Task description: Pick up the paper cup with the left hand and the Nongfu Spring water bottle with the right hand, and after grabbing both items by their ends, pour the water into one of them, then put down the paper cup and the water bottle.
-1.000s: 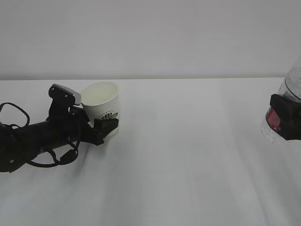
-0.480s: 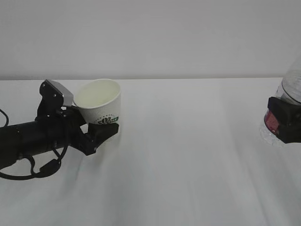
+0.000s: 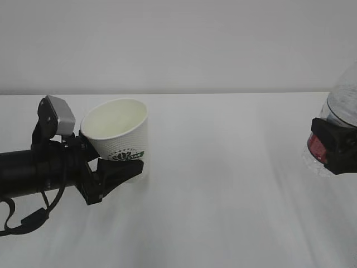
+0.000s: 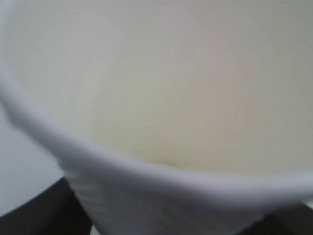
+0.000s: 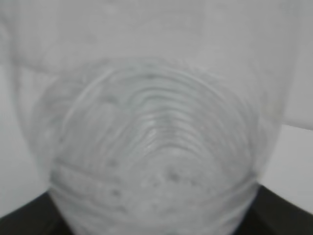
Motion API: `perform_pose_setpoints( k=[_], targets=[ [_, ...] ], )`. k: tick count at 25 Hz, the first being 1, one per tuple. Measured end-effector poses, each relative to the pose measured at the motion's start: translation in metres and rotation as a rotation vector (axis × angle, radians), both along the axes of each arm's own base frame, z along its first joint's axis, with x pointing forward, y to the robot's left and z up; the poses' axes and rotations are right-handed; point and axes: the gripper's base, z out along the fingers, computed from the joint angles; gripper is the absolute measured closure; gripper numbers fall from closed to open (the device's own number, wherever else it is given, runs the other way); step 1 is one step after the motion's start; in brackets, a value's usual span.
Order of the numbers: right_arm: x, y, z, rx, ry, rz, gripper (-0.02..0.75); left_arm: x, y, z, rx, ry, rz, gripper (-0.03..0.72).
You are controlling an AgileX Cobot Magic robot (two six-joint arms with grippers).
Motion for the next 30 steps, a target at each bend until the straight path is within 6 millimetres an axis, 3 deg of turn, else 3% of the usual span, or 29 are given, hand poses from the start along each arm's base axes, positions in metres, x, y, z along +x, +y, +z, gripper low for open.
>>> perform_pose_setpoints(
  k=[12, 30],
  targets=[
    [-0.003, 0.008, -0.001, 0.010, 0.020, 0.087, 0.262, -0.016, -0.010, 0.016, -0.054, -0.012, -0.178, 0.148],
    [0.001, 0.018, 0.005, -0.013, 0.012, 0.219, 0.262, -0.060, -0.069, 0.018, -0.059, -0.009, -0.442, 0.149]
  ],
)
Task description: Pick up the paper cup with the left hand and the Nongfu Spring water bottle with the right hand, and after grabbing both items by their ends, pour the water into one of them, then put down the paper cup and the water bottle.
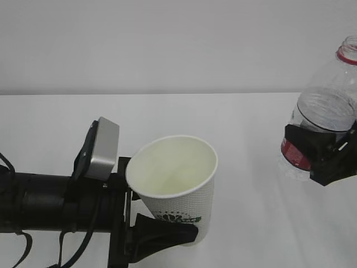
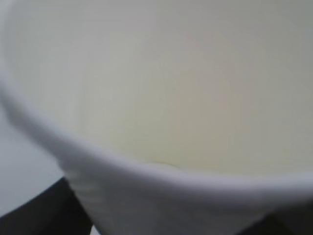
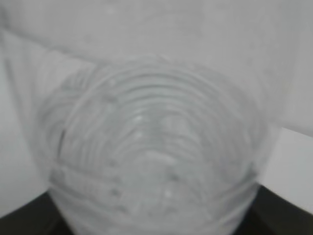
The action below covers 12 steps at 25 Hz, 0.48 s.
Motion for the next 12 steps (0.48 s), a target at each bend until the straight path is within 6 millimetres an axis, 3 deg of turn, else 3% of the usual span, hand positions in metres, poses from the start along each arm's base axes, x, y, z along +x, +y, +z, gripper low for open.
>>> perform_pose_setpoints(
  k=[12],
  targets=[
    [0.006, 0.012, 0.011, -0.042, -0.018, 0.154, 0.262, -0.012, -0.012, -0.001, 0.015, 0.001, -0.058, 0.150]
  ],
)
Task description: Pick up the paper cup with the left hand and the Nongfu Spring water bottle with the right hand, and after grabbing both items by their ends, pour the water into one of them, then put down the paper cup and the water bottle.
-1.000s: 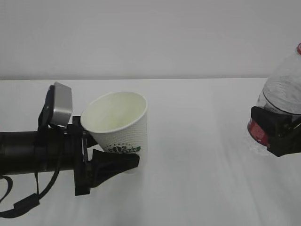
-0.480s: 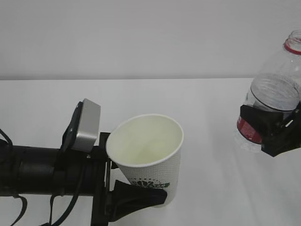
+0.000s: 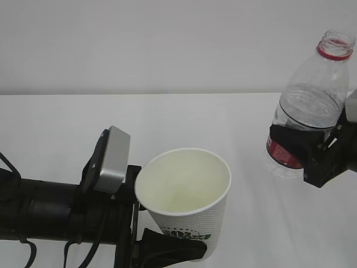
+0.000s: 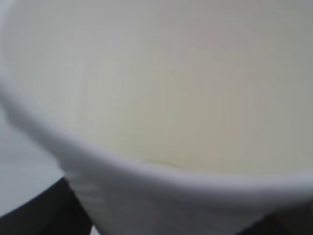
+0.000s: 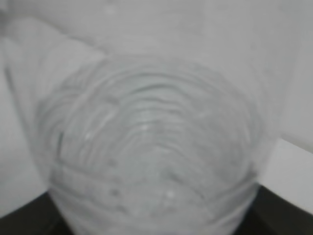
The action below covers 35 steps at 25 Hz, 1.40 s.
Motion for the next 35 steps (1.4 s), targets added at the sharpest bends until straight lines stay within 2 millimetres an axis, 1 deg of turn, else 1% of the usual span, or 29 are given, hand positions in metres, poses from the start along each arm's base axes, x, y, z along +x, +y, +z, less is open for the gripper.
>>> perform_pose_setpoints(
  k=[6, 11, 15, 20, 27, 30, 32, 35],
  targets=[
    [0.002, 0.004, 0.005, -0.022, -0.009, 0.057, 0.262, 0.000, 0.000, 0.000, 0.003, 0.001, 0.000, 0.150],
    [0.005, 0.006, 0.010, -0.030, -0.018, 0.087, 0.262, 0.003, -0.002, 0.003, -0.005, -0.014, 0.001, 0.150],
    [0.009, 0.008, 0.015, -0.038, -0.032, 0.110, 0.262, 0.004, -0.009, 0.004, 0.008, -0.032, -0.011, 0.150],
    [0.013, 0.009, 0.021, -0.047, -0.041, 0.124, 0.262, -0.001, -0.021, 0.006, 0.018, -0.045, -0.030, 0.150],
    [0.013, 0.010, 0.021, -0.062, -0.035, 0.140, 0.262, 0.001, -0.023, 0.007, 0.013, -0.041, -0.008, 0.150],
    [0.011, 0.017, 0.021, -0.075, -0.030, 0.164, 0.262, 0.001, -0.023, 0.007, 0.013, -0.041, -0.008, 0.150],
    [0.011, 0.023, 0.020, -0.118, -0.019, 0.176, 0.262, 0.001, -0.023, 0.007, 0.013, -0.042, -0.010, 0.150],
    [0.013, 0.030, 0.023, -0.152, -0.023, 0.185, 0.262, 0.001, -0.023, 0.007, 0.016, -0.043, -0.011, 0.150]
  ],
)
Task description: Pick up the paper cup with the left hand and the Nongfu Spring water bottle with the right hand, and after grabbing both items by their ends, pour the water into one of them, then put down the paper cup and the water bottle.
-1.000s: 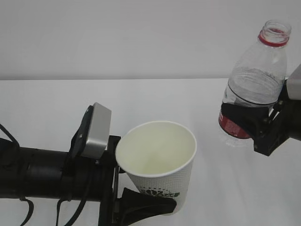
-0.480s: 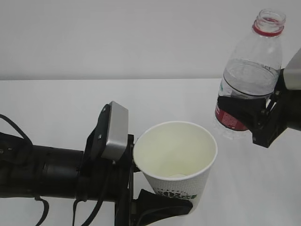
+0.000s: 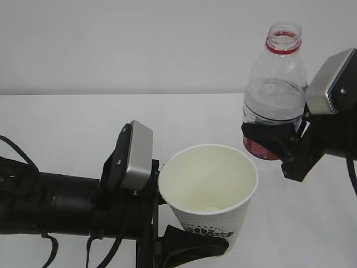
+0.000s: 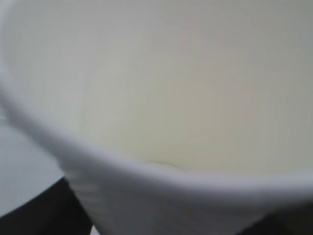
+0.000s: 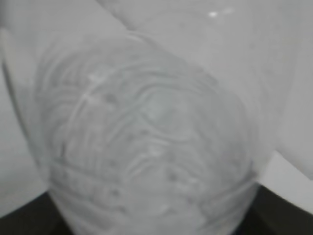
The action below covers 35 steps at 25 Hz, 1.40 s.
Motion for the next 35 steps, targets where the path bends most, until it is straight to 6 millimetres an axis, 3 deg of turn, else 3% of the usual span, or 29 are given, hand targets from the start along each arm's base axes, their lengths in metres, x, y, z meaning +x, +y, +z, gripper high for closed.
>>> perform_pose_setpoints(
  k=[10, 35],
  targets=[
    [0.006, 0.018, 0.021, -0.082, -0.116, 0.117, 0.262, 0.000, 0.000, 0.000, 0.001, -0.001, -0.003, 0.150],
    [0.007, 0.017, 0.019, -0.374, -0.357, 0.239, 0.262, -0.005, 0.000, -0.002, 0.028, -0.022, -0.068, 0.150]
  ],
)
